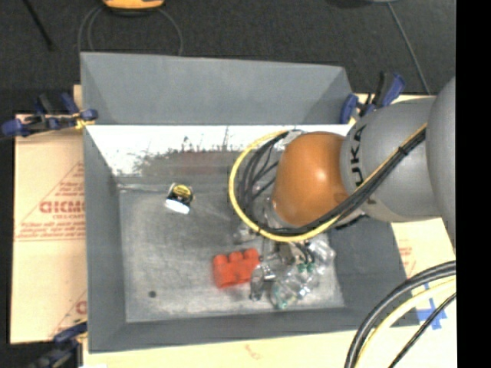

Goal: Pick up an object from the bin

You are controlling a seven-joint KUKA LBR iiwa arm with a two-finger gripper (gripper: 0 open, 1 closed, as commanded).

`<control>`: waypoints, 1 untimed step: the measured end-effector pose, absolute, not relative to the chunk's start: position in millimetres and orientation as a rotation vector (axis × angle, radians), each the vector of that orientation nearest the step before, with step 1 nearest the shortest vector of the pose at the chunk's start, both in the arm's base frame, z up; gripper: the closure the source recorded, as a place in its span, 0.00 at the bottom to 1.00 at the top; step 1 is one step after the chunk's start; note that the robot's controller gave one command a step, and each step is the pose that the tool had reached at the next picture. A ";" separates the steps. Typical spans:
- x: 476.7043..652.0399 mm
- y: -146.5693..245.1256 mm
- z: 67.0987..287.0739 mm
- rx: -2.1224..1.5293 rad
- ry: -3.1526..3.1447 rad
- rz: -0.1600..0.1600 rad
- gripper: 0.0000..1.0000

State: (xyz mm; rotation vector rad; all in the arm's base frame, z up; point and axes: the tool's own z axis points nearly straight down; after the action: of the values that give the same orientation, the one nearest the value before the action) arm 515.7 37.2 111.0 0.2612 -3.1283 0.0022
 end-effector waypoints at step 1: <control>533.2 30.5 72.5 0.480 -3.110 -0.001 0.00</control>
Offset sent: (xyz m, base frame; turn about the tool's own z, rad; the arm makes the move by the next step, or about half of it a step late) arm 0.0149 -0.0067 -0.0410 -0.1401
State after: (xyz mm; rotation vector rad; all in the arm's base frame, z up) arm 533.2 30.5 72.5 0.4802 -3.1103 -0.0006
